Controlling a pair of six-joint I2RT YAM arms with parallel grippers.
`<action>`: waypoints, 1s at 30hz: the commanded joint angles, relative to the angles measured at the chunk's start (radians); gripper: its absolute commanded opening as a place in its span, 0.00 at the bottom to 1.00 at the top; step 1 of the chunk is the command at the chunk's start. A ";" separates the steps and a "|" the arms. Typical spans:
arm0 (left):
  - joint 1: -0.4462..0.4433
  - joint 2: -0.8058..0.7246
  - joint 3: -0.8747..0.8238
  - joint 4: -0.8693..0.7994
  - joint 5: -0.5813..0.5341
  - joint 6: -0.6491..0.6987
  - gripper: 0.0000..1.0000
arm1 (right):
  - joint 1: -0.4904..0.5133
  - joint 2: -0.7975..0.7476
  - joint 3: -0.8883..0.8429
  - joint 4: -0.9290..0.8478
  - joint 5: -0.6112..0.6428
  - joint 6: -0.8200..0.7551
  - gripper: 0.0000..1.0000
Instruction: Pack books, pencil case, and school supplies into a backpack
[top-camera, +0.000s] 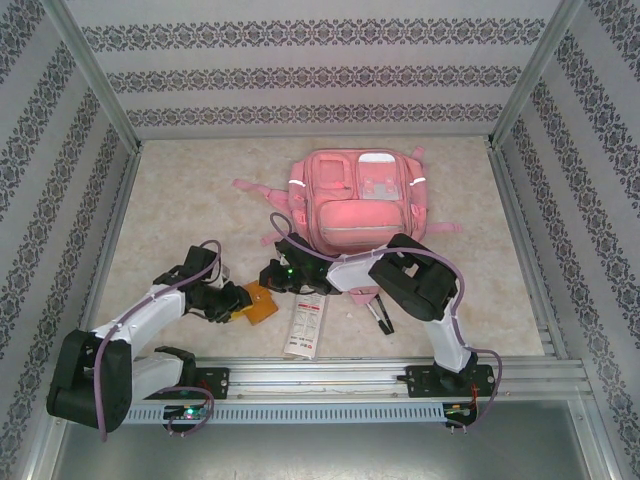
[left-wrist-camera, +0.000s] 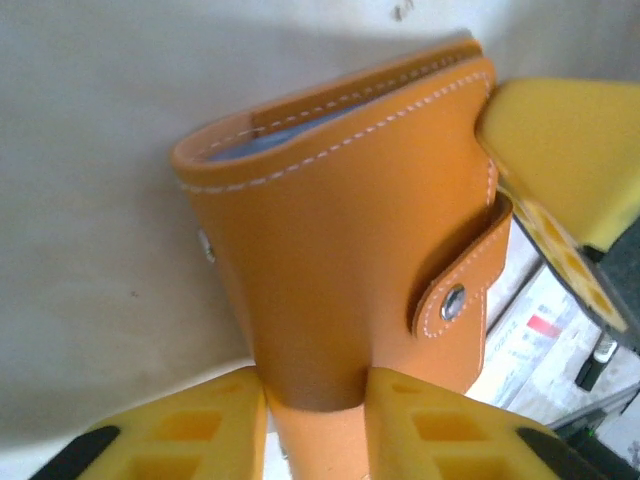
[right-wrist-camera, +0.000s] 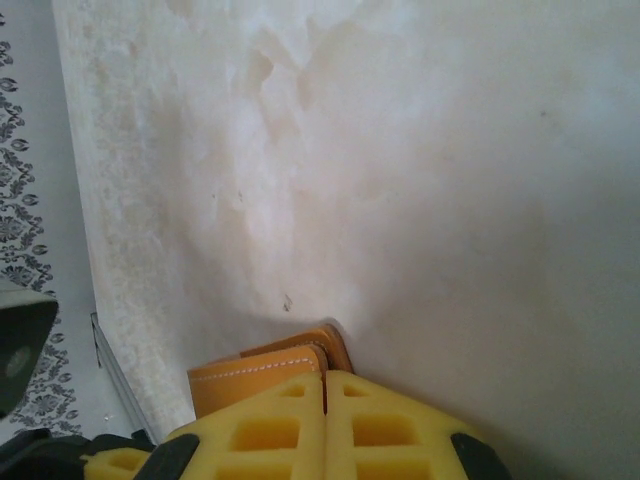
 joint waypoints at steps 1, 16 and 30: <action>-0.007 0.002 0.012 0.175 0.104 0.029 0.25 | 0.017 0.032 0.006 0.050 -0.082 0.028 0.00; -0.006 0.018 0.014 0.131 -0.064 -0.058 0.62 | 0.019 0.032 -0.019 0.087 -0.083 0.060 0.00; -0.006 0.052 0.126 -0.017 -0.088 -0.006 0.03 | 0.005 -0.033 -0.025 0.104 -0.108 -0.034 0.21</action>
